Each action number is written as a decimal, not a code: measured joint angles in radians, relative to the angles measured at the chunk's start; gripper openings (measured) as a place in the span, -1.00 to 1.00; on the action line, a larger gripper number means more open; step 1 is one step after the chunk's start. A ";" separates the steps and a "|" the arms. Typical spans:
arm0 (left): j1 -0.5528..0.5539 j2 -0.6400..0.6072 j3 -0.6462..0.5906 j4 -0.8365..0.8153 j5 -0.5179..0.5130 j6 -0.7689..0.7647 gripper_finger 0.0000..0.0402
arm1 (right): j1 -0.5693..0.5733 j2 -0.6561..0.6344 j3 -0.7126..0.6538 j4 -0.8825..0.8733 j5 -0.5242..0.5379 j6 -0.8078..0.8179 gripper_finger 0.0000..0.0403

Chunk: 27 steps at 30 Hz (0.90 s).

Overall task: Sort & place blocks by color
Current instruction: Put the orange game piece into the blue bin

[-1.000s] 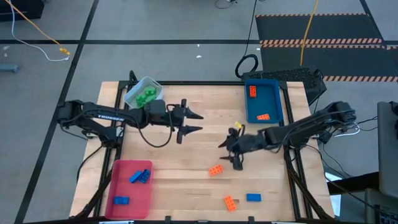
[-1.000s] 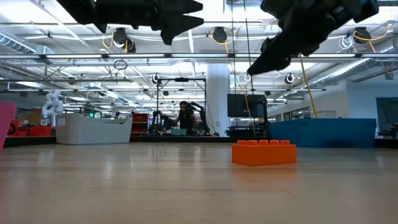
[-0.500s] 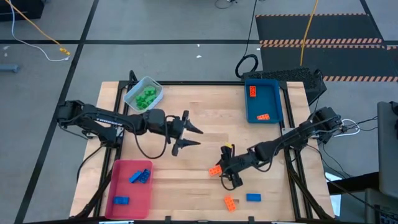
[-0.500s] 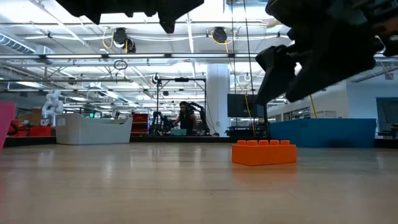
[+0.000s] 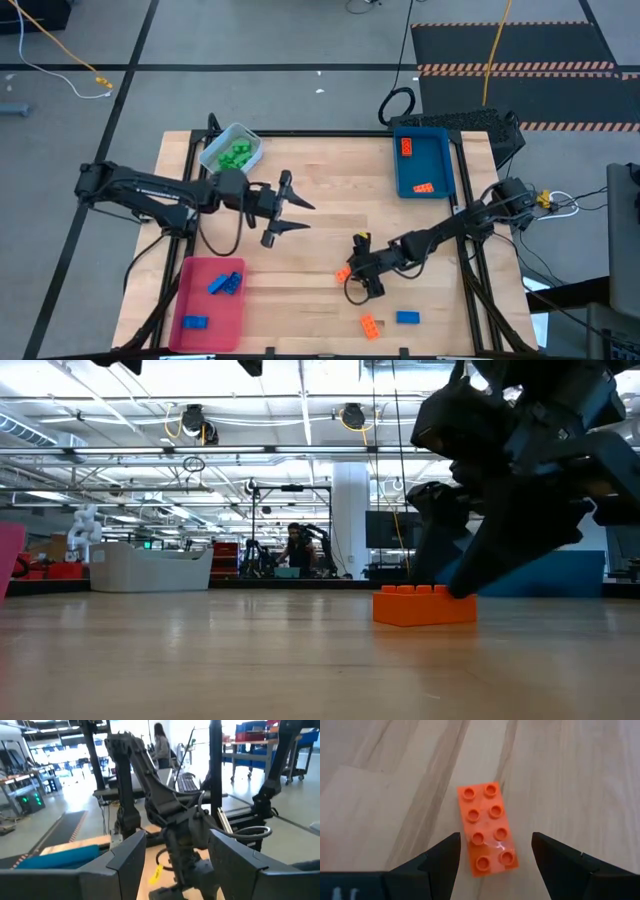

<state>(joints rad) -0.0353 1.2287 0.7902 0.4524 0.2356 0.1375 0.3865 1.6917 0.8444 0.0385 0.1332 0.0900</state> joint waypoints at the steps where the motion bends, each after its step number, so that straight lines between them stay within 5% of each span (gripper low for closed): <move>1: 0.000 -0.010 0.000 -0.011 0.000 0.002 0.05 | -0.002 0.001 0.000 0.005 0.000 0.000 0.20; 18: 0.000 -0.034 0.000 -0.151 -0.027 0.011 0.05 | -0.005 0.073 0.000 0.081 -0.004 0.023 0.17; 27: 0.000 -0.034 0.000 -0.190 -0.051 0.000 0.05 | -0.005 0.072 0.000 0.084 0.027 0.059 -0.31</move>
<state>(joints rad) -0.0357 1.1946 0.7902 0.2626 0.1842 0.1373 0.3813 1.7641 0.8444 0.1223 0.1604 0.1490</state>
